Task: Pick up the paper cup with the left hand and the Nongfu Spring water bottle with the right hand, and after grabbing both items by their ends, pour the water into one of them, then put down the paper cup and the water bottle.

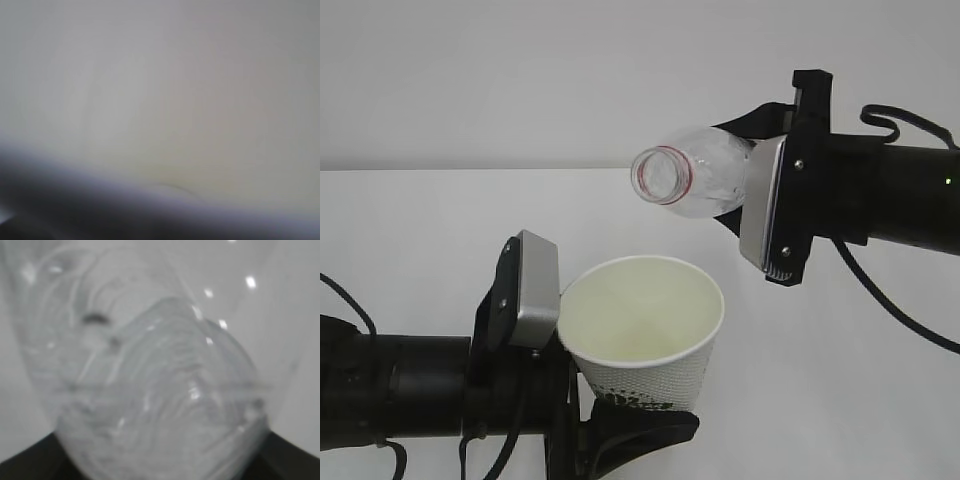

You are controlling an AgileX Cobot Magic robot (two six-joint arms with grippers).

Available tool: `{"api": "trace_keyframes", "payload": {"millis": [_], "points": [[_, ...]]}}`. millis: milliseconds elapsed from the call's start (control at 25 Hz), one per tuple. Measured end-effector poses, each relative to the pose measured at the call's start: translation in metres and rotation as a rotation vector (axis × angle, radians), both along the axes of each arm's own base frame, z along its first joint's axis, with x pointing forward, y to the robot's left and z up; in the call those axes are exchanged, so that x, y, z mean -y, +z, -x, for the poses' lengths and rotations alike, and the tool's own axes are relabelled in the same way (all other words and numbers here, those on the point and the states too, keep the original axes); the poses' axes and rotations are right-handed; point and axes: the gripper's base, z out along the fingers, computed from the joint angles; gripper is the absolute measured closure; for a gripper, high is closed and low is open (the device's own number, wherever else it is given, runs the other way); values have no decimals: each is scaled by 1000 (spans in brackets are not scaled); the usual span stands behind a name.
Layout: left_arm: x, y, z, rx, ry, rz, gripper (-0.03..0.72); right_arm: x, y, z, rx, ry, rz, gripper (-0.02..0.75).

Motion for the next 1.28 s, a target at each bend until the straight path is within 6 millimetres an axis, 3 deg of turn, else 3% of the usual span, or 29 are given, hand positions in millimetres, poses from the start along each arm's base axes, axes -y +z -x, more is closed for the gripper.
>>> {"api": "trace_keyframes", "payload": {"millis": [1280], "points": [[0,0,0,4,-1,-2,172,0,6,-2,141,21,46,262]]}}
